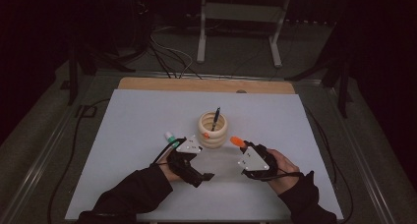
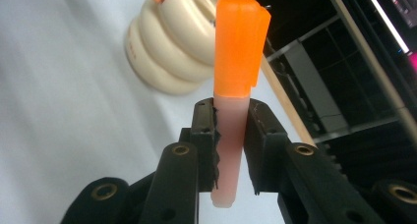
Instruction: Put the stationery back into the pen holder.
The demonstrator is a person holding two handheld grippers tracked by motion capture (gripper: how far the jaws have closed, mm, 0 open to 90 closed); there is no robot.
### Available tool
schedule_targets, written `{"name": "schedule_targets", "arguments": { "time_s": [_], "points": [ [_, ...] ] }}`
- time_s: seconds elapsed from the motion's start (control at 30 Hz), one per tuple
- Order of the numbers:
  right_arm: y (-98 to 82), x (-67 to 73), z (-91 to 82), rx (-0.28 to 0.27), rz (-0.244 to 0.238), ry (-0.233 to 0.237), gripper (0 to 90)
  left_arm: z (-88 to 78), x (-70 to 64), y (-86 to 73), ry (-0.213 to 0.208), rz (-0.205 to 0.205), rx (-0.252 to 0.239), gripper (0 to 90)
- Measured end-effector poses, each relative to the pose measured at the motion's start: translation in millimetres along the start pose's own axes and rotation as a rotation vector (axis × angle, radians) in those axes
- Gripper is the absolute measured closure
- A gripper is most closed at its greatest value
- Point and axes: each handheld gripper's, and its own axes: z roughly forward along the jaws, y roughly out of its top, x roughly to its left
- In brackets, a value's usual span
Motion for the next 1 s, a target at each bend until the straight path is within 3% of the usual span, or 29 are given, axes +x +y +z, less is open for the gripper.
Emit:
{"name": "schedule_targets", "arguments": {
  "time_s": [0.07, 0.13, 0.23, 0.47, 0.7, 1.0],
  "points": [
    [0.7, -1.9, -0.2, 0.0, 0.013, 0.007, 75.4, -0.9, -0.1, -1.4, -0.002, 0.0, -0.002, 0.3],
    [2.9, -7.1, -0.6, -0.013, 0.066, 0.024, 75.3, -3.0, -0.1, -6.1, 0.001, -0.012, -0.014, 0.3],
    [5.2, -10.6, -0.8, -0.023, 0.106, 0.044, 75.3, -4.7, 0.3, -10.1, 0.003, -0.015, -0.023, 0.3],
    [10.1, -15.1, 0.4, -0.043, 0.173, 0.084, 75.4, -9.9, -3.3, -18.2, 0.011, -0.016, -0.038, 0.3],
    [14.8, -19.6, 2.2, -0.06, 0.209, 0.1, 75.4, -15.6, -4.4, -26.0, 0.025, -0.022, -0.05, 0.3],
    [25.3, -33.9, 5.4, -0.103, 0.314, 0.151, 75.3, -18.3, -5.9, -34.7, 0.013, -0.035, -0.048, 0.4]
  ]
}}
